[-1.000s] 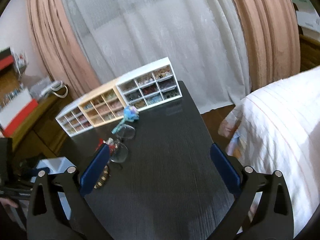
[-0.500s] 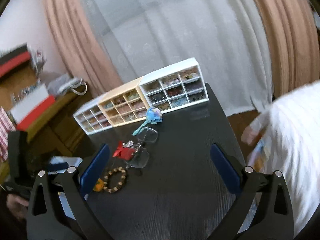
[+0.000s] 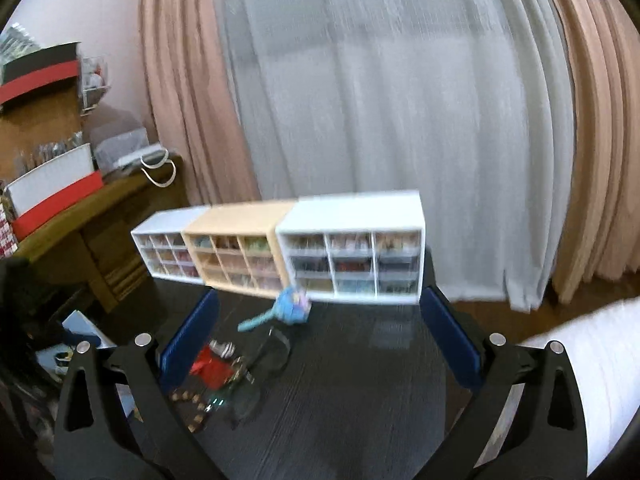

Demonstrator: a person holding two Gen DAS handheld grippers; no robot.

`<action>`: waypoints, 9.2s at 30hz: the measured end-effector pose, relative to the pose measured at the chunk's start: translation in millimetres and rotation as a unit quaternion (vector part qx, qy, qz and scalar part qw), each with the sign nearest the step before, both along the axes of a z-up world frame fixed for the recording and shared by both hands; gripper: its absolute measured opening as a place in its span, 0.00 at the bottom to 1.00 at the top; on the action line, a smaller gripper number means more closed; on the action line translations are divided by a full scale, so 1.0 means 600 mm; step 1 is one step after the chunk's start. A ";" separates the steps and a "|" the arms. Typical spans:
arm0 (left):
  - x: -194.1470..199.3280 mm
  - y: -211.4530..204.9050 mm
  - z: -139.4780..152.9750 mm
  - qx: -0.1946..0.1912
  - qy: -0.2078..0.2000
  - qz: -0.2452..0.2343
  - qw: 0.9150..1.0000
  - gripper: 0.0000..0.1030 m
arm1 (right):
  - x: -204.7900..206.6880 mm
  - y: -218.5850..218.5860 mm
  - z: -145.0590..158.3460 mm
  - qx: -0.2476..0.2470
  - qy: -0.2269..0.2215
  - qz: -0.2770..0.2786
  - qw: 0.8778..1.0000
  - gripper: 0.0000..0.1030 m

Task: Organize jewelry
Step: 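Move the left tool toward the wooden-bead bracelet beside the pumpkin charm, then close the left tool on the bead bracelet while the right tool reaches the blue flower pen, then carry the bead bracelet in the left tool and flower pen in the right tool over the white box, then lower both tools into the box and open them to drop bracelet and flower pen, then withdraw both tools from the white box back over the table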

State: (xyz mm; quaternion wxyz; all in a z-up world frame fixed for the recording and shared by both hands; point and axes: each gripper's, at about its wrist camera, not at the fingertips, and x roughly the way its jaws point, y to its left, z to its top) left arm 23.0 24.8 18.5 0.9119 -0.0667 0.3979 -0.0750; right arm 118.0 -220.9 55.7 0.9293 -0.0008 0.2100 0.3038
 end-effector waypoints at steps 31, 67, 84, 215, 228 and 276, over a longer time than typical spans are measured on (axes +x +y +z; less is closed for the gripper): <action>0.025 -0.053 -0.050 0.104 0.100 -0.114 0.983 0.96 | 0.007 0.046 -0.057 -0.042 0.057 0.048 0.996 0.93; 0.176 -0.072 -0.156 0.126 0.251 -0.247 0.927 0.11 | 0.201 0.207 -0.165 -0.095 0.224 -0.036 0.969 0.78; 0.155 -0.032 -0.147 0.095 0.259 -0.189 0.942 0.11 | 0.201 0.250 -0.176 -0.108 0.228 -0.030 0.967 0.40; -0.214 0.261 -0.058 -0.029 0.140 0.262 0.955 0.11 | -0.217 0.375 -0.065 -0.107 0.167 0.052 0.979 0.61; -0.192 0.233 -0.053 0.008 0.147 0.240 0.960 0.41 | -0.122 0.170 -0.076 -0.053 0.197 -0.111 0.973 0.67; -0.137 0.142 -0.007 0.104 0.144 0.178 0.968 0.88 | -0.106 0.106 -0.066 -0.033 0.174 -0.110 0.978 0.69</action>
